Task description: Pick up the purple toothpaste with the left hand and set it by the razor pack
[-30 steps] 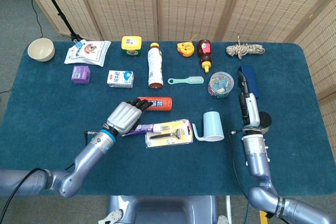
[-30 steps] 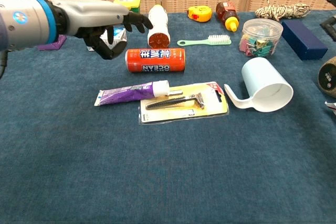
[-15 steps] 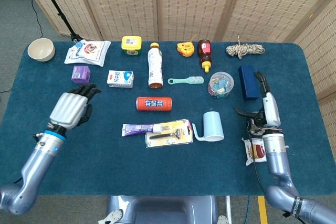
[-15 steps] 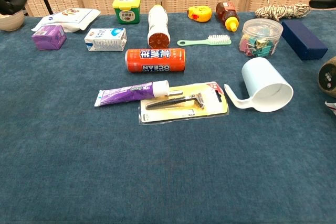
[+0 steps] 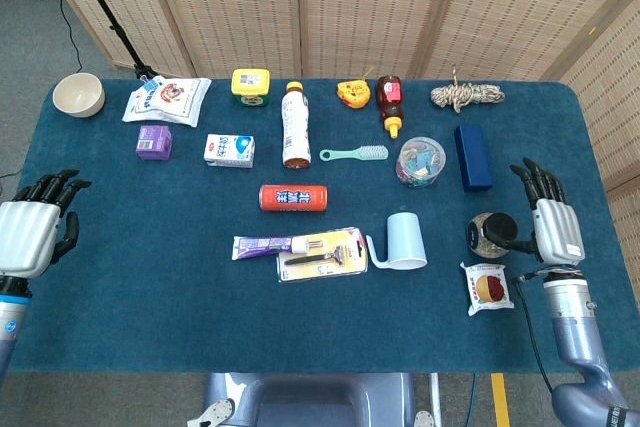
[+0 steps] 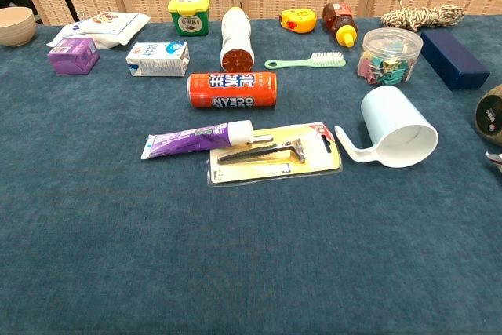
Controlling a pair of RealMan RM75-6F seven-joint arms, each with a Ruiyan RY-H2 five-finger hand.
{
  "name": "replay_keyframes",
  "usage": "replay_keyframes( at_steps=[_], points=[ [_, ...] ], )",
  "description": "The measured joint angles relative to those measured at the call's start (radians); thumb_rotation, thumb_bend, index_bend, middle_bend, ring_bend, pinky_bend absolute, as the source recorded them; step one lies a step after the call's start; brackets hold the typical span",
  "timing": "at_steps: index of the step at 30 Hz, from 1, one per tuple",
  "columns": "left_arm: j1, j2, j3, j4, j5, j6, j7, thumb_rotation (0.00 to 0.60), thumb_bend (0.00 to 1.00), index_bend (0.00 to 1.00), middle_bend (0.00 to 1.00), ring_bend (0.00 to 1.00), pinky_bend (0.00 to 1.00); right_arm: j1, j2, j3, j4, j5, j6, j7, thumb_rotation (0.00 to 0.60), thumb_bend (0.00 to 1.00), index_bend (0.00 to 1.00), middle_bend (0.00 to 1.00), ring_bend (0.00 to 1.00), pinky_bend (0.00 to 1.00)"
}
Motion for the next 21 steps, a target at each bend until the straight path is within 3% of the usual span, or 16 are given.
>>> replay_keyframes(
  at_steps=[7,13,21],
  points=[
    [0.124,0.000,0.033,0.041,0.057,0.051,-0.080,0.600,0.67,0.26,0.20,0.19,0.32,-0.069,0.050,-0.066,-0.072,-0.020,0.092,-0.152,0.600,0.00,0.11,0.04,0.00,0.00],
    [0.212,0.006,0.043,0.064,0.088,0.096,-0.137,0.600,0.67,0.25,0.20,0.19,0.32,-0.136,0.082,-0.108,-0.132,-0.041,0.176,-0.200,0.600,0.00,0.11,0.04,0.00,0.00],
    [0.266,-0.005,0.041,0.084,0.134,0.115,-0.163,0.600,0.67,0.26,0.20,0.19,0.31,-0.172,0.106,-0.144,-0.159,-0.067,0.207,-0.234,0.600,0.00,0.09,0.03,0.00,0.00]
  ],
)
